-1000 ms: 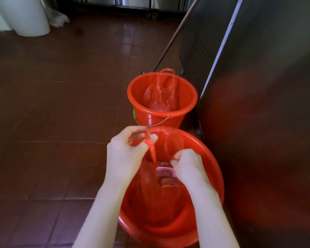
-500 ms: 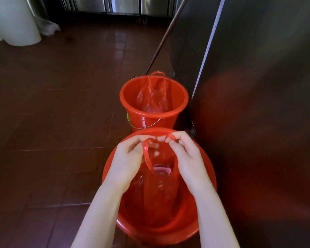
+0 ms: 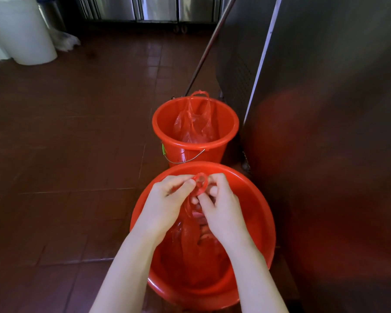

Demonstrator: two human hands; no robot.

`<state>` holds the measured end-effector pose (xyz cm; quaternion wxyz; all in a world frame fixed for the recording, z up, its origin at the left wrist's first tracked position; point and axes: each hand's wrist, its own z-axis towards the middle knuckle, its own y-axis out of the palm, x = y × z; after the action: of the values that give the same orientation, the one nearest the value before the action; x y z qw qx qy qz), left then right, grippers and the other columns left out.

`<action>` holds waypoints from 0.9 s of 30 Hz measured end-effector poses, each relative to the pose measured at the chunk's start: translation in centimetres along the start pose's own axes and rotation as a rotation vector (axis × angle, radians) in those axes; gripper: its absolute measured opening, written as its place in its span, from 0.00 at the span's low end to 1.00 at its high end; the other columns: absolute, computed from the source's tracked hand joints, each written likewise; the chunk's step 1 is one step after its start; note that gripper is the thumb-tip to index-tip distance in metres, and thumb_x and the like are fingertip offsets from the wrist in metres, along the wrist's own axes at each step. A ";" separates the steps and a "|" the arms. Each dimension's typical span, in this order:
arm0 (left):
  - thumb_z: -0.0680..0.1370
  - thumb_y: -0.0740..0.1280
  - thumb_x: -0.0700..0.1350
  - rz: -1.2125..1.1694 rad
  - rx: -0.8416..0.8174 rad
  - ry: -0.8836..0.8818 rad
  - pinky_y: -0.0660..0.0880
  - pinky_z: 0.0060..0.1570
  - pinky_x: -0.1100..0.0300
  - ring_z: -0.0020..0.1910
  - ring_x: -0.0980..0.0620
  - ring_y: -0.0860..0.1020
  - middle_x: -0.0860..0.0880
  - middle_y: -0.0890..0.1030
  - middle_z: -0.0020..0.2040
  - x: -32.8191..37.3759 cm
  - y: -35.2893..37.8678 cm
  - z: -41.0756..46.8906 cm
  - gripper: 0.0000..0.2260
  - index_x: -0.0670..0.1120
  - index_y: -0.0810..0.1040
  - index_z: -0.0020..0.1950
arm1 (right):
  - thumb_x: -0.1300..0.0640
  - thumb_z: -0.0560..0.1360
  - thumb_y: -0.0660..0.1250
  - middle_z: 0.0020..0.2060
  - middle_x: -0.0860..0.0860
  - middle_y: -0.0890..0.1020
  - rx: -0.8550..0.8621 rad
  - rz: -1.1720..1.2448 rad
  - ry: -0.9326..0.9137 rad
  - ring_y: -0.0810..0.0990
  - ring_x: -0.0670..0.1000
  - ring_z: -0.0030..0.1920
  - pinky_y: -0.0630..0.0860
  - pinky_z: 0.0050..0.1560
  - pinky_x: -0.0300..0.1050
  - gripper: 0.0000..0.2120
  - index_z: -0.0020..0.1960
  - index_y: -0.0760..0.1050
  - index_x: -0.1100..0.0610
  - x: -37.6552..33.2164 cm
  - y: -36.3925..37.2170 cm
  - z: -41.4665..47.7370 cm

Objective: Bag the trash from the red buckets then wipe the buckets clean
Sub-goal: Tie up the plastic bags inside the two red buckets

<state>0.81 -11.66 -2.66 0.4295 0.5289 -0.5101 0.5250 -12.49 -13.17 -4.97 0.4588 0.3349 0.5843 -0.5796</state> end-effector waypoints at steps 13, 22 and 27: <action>0.67 0.78 0.53 0.083 -0.008 -0.182 0.79 0.50 0.43 0.43 0.45 0.82 0.47 0.85 0.43 -0.3 -1.2 0.3 0.09 0.48 0.86 0.40 | 0.48 0.78 0.65 0.33 0.42 0.83 -0.118 0.076 -0.053 0.82 0.41 0.39 0.79 0.43 0.47 0.09 0.41 0.76 0.51 0.3 -1.0 0.0; 0.77 0.65 0.60 0.054 -0.183 -0.284 0.74 0.59 0.46 0.50 0.38 0.81 0.39 0.84 0.50 -0.2 -1.2 0.1 0.21 0.42 0.82 0.53 | 0.55 0.78 0.66 0.29 0.42 0.78 -0.041 0.177 -0.032 0.74 0.41 0.30 0.76 0.39 0.45 0.07 0.42 0.77 0.49 0.0 -1.1 0.5; 0.75 0.72 0.50 -0.004 -0.118 -0.283 0.72 0.62 0.41 0.44 0.44 0.79 0.44 0.83 0.43 -0.1 -0.9 0.1 0.12 0.41 0.84 0.45 | 0.54 0.77 0.68 0.29 0.40 0.78 -0.031 0.240 -0.025 0.74 0.40 0.31 0.71 0.36 0.33 0.05 0.43 0.80 0.48 0.4 -1.3 0.7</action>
<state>1.73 -11.65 -2.67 0.3849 0.5723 -0.5945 0.4134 -13.72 -14.03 -4.84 0.5370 0.3881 0.5432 -0.5157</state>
